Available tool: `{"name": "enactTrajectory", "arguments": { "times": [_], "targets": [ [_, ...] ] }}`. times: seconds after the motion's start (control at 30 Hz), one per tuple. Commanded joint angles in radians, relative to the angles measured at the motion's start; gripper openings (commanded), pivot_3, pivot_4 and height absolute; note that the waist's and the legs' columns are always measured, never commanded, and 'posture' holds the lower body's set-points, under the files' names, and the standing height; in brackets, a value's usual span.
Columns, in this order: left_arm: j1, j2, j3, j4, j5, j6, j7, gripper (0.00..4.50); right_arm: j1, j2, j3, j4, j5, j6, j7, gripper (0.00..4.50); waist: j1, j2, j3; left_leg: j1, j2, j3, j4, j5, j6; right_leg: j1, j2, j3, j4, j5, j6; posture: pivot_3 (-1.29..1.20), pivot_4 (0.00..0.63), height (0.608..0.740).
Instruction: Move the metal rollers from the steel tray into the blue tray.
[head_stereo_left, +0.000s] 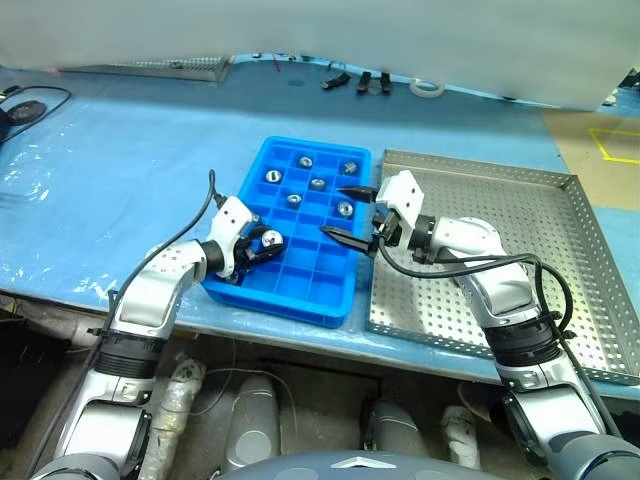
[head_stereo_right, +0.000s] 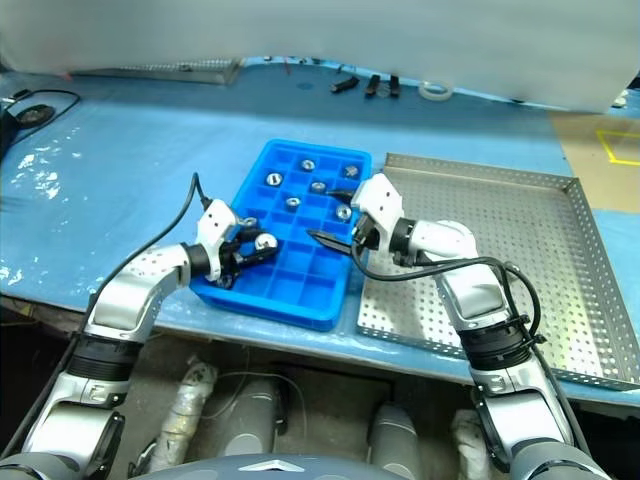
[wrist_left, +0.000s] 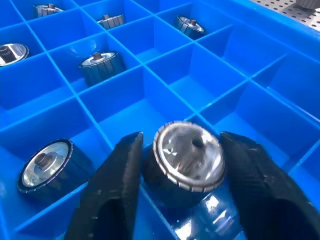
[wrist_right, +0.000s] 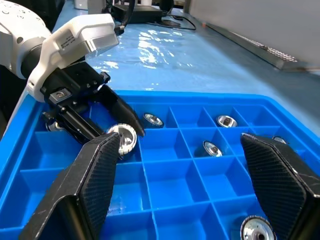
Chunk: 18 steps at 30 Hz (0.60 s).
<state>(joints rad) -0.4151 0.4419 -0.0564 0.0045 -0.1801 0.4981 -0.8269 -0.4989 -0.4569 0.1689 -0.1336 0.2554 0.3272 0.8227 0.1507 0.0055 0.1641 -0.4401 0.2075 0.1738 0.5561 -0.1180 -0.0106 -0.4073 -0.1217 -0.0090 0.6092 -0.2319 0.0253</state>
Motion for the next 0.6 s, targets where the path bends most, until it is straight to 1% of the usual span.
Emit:
{"name": "enactTrajectory", "arguments": {
  "times": [0.03, 0.23, 0.37, 0.5, 0.6],
  "targets": [
    [-0.029, 0.011, -0.005, 0.008, -0.012, -0.011, -0.007, 3.69, 0.0, -0.007, -0.029, -0.055, 0.006, -0.001, -0.013, 4.1, 0.0, 0.0, 0.0, 0.0, 0.0, 0.0, 0.0, 0.0, 0.0, 0.0, 0.0, 0.0, 0.0, 0.0, 0.0, 0.17, 0.15, 0.74],
    [-0.112, -0.001, 0.03, 0.01, -0.097, -0.003, -0.054, 3.69, 0.023, -0.018, -0.045, -0.079, 0.004, 0.011, -0.043, 4.1, 0.0, 0.0, 0.0, 0.0, 0.0, 0.0, 0.0, 0.0, -0.001, 0.0, 0.0, 0.0, 0.0, 0.0, 0.0, 0.13, 0.15, 0.74],
    [-0.161, 0.001, 0.031, -0.027, -0.19, 0.023, -0.135, 3.69, 0.061, -0.049, -0.093, -0.088, 0.004, 0.026, -0.072, 4.1, -0.001, 0.0, 0.0, 0.0, 0.0, 0.0, 0.0, 0.001, -0.001, 0.0, 0.0, 0.0, 0.0, 0.0, 0.0, 0.07, 0.15, 0.74],
    [-0.231, -0.047, 0.009, 0.008, -0.251, 0.005, -0.199, 3.69, 0.138, -0.087, -0.173, -0.105, 0.015, 0.052, -0.111, 4.1, -0.003, 0.0, 0.0, 0.0, 0.0, 0.001, 0.0, 0.001, -0.001, 0.0, 0.0, 0.001, 0.0, 0.0, 0.0, 0.01, 0.15, 0.74],
    [-0.272, -0.081, -0.035, 0.06, -0.242, -0.009, -0.236, 3.69, 0.208, -0.108, -0.205, -0.149, 0.015, 0.07, -0.128, 4.1, -0.008, 0.0, 0.0, 0.0, -0.001, 0.001, 0.0, 0.001, -0.001, 0.0, 0.0, 0.001, 0.0, 0.0, 0.0, -0.03, 0.15, 0.74]
  ]
}}
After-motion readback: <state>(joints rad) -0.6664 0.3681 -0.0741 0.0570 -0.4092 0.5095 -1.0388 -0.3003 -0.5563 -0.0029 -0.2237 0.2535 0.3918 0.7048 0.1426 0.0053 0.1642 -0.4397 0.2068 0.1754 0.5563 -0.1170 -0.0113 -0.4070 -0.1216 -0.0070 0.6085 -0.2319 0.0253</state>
